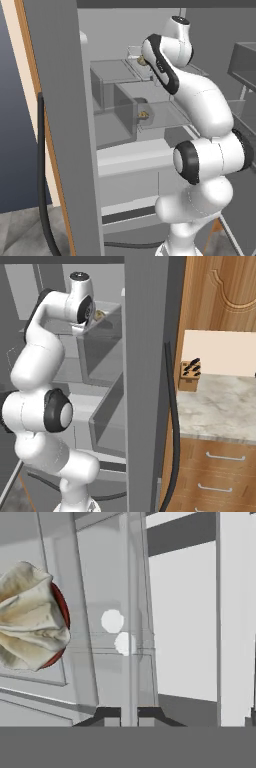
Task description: Place two dumplings into each of the tupperware containers and then place the containers in the fridge.
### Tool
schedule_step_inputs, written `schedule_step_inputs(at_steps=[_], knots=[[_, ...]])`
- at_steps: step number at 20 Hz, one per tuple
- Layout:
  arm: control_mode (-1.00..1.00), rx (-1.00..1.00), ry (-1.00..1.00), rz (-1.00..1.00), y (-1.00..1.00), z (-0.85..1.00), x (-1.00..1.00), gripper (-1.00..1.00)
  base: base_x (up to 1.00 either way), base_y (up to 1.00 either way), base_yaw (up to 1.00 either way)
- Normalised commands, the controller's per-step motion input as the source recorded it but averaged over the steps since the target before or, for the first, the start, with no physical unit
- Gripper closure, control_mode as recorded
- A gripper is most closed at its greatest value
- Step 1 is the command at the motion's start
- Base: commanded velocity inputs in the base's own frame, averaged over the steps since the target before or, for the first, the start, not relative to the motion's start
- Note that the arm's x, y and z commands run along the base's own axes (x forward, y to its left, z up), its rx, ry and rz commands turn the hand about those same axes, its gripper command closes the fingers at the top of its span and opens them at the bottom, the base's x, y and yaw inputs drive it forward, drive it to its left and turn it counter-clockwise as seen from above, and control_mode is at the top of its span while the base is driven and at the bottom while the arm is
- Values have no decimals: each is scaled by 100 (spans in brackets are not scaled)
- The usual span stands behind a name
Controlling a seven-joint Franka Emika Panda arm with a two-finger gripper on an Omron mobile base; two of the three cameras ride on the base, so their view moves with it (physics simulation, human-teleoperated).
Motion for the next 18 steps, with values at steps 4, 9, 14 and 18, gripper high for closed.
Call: schedule_step_inputs(at_steps=[4,9,14,18], knots=[[-100,0,0,0,0,-33,89,100,0,0,0],[-100,0,0,0,0,-17,68,100,0,0,0],[-100,0,0,2,0,0,41,100,0,0,0],[-100,0,0,0,0,0,0,100,0,0,0]])
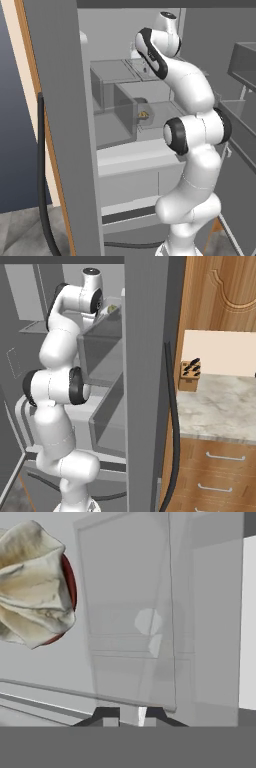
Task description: Place two dumplings into each of the tupperware containers and then place the containers in the fridge.
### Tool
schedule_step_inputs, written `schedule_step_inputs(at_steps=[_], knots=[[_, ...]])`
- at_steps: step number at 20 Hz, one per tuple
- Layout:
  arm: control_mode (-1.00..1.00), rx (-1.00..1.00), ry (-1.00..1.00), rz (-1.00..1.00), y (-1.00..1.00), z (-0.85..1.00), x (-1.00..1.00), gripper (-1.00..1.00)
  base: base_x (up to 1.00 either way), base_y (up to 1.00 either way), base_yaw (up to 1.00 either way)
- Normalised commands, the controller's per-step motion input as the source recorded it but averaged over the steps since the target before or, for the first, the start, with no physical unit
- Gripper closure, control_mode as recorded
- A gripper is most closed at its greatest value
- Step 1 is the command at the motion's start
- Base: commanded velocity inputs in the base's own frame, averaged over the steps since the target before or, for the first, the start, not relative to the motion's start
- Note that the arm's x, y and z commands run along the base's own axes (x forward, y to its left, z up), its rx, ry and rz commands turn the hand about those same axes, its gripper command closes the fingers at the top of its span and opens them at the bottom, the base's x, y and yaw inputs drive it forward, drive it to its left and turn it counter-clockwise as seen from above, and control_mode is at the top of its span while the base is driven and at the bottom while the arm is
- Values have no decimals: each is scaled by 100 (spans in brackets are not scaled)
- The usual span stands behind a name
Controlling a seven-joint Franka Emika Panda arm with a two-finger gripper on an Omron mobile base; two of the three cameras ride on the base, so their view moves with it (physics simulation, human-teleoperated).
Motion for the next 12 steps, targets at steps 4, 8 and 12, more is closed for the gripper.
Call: schedule_step_inputs(at_steps=[4,8,12], knots=[[-100,0,0,0,0,-4,3,100,0,0,0],[-100,0,1,0,0,-30,6,100,0,0,0],[-100,0,0,0,0,0,8,-100,0,0,0]])
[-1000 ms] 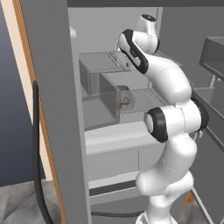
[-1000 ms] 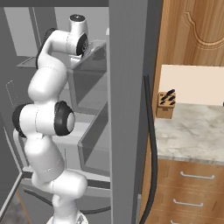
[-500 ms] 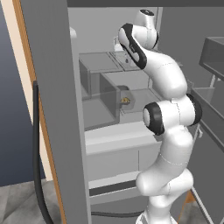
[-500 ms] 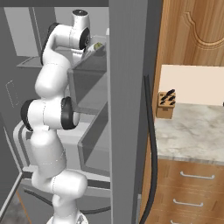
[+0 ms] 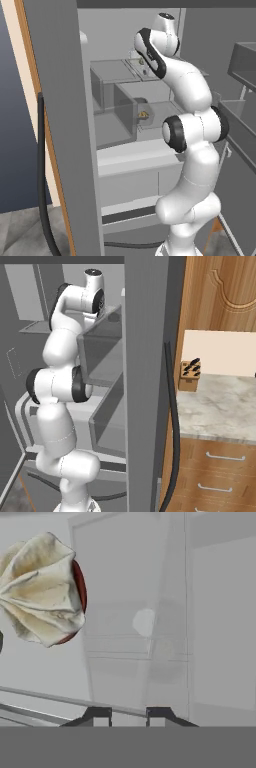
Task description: Place two dumplings into each of the tupperware containers and then place the containers in the fridge.
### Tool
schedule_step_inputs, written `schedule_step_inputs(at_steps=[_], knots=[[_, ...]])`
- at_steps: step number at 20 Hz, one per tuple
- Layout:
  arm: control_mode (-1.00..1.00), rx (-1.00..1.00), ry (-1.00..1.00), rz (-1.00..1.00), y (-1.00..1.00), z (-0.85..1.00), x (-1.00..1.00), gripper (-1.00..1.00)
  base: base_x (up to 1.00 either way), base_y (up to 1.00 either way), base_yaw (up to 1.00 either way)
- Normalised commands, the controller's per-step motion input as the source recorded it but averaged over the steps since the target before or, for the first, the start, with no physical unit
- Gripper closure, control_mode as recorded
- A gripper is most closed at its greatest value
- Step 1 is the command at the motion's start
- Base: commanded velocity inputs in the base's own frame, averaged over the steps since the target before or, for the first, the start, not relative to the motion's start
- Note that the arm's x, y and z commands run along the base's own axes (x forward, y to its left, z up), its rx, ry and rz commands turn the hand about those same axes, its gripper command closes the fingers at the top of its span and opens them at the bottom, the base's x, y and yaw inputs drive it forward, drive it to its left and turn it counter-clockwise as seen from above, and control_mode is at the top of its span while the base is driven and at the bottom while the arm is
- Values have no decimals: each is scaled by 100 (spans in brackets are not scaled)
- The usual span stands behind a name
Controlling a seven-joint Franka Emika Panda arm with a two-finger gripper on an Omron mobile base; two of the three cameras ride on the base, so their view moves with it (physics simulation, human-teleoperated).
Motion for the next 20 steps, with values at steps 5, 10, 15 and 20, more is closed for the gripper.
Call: schedule_step_inputs(at_steps=[5,10,15,20], knots=[[-100,0,-29,0,-1,-2,-19,-100,0,0,0],[-100,1,-45,0,0,9,-65,-100,0,0,0],[-100,1,-29,-1,0,7,-90,-100,0,0,0],[-100,5,-13,-4,0,0,-100,-100,0,0,0]])
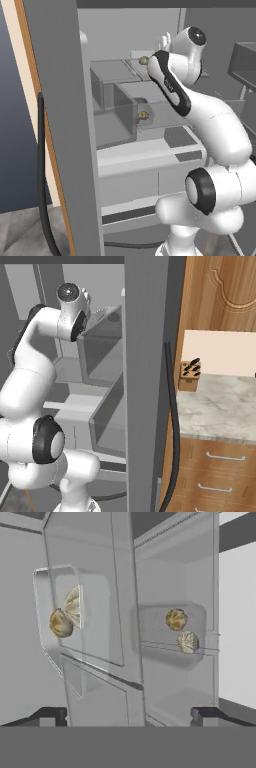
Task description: Place two dumplings into each of the tupperware containers and then place the containers in the fridge.
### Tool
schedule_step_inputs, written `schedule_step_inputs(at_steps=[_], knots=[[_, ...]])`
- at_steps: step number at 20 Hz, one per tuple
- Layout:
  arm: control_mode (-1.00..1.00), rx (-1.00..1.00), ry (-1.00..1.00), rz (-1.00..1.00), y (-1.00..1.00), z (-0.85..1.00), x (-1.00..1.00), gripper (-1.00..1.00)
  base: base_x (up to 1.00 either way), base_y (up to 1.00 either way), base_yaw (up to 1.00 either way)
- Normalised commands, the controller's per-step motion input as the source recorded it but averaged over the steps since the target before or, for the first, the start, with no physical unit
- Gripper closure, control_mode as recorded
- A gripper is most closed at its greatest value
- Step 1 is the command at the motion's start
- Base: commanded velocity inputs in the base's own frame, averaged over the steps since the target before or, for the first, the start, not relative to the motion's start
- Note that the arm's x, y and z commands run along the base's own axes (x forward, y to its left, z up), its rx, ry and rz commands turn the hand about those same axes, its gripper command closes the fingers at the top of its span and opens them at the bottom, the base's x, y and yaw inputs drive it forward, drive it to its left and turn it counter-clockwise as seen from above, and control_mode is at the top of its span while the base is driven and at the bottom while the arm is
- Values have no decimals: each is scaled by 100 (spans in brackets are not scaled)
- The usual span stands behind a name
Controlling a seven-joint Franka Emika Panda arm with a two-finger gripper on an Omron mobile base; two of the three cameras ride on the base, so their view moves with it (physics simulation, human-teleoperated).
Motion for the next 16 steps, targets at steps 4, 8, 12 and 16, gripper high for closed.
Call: schedule_step_inputs(at_steps=[4,8,12,16], knots=[[-100,2,-1,-2,0,-43,-100,-100,0,0,0],[-100,0,0,0,0,-65,-100,-100,0,0,0],[-100,0,10,0,0,-50,-100,-100,0,0,0],[-100,0,15,-2,0,-28,-100,-100,0,0,0]])
